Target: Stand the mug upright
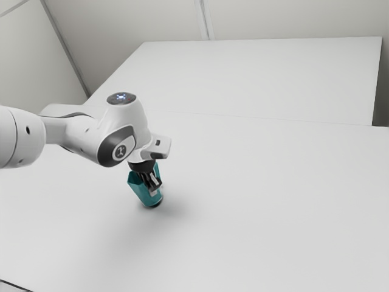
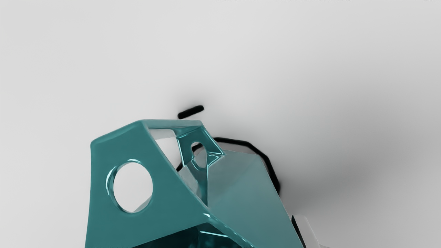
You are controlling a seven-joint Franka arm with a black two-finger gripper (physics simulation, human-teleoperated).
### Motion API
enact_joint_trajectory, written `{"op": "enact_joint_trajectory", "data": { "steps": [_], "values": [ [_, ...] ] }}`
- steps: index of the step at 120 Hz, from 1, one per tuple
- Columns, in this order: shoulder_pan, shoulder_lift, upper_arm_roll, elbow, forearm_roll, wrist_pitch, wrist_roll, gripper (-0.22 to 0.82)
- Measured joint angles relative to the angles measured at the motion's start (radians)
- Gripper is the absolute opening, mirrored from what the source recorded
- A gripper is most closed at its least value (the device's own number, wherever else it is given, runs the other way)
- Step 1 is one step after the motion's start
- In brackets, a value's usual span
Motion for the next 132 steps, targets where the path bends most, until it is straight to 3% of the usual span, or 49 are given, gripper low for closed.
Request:
{"op": "enact_joint_trajectory", "data": {
  "steps": [37,132],
  "values": [
    [-0.008,0.009,0.007,-0.001,0.0,0.013,-0.006,-0.14],
    [-0.011,-0.011,0.004,0.014,0.001,0.008,0.0,0.2]
  ]
}}
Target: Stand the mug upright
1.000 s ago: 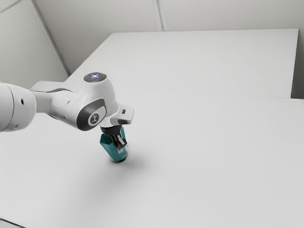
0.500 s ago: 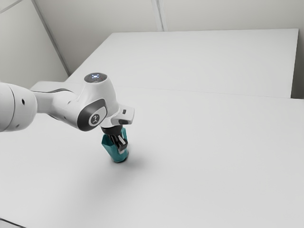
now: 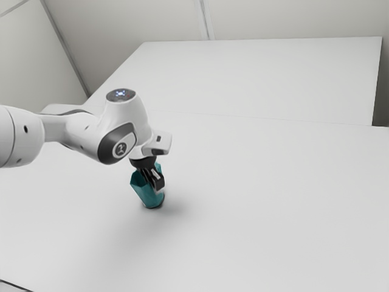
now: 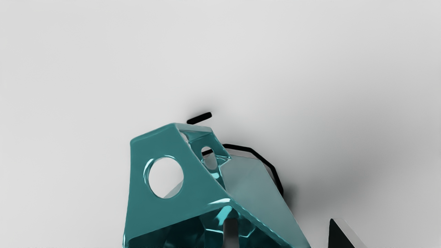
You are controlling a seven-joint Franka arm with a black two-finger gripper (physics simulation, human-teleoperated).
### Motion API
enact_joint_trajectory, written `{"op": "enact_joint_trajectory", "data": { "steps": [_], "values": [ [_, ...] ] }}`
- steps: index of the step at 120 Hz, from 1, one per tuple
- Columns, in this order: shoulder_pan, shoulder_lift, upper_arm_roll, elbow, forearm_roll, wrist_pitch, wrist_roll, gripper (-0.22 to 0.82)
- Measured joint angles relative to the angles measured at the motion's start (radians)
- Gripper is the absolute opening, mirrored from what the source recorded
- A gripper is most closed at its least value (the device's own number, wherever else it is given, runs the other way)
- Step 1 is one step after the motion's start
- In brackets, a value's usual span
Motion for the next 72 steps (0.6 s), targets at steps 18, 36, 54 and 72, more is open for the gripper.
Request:
{"op": "enact_joint_trajectory", "data": {
  "steps": [18,36,54,72],
  "values": [
    [-0.001,-0.043,0.0,0.001,0.005,-0.005,0.0,0.23],
    [0.0,-0.077,-0.014,0.062,0.005,-0.045,0.0,0.24],
    [0.006,-0.06,-0.015,0.269,-0.022,-0.158,0.001,0.27],
    [0.027,0.022,-0.01,0.505,-0.073,-0.325,-0.001,0.38]
  ]
}}
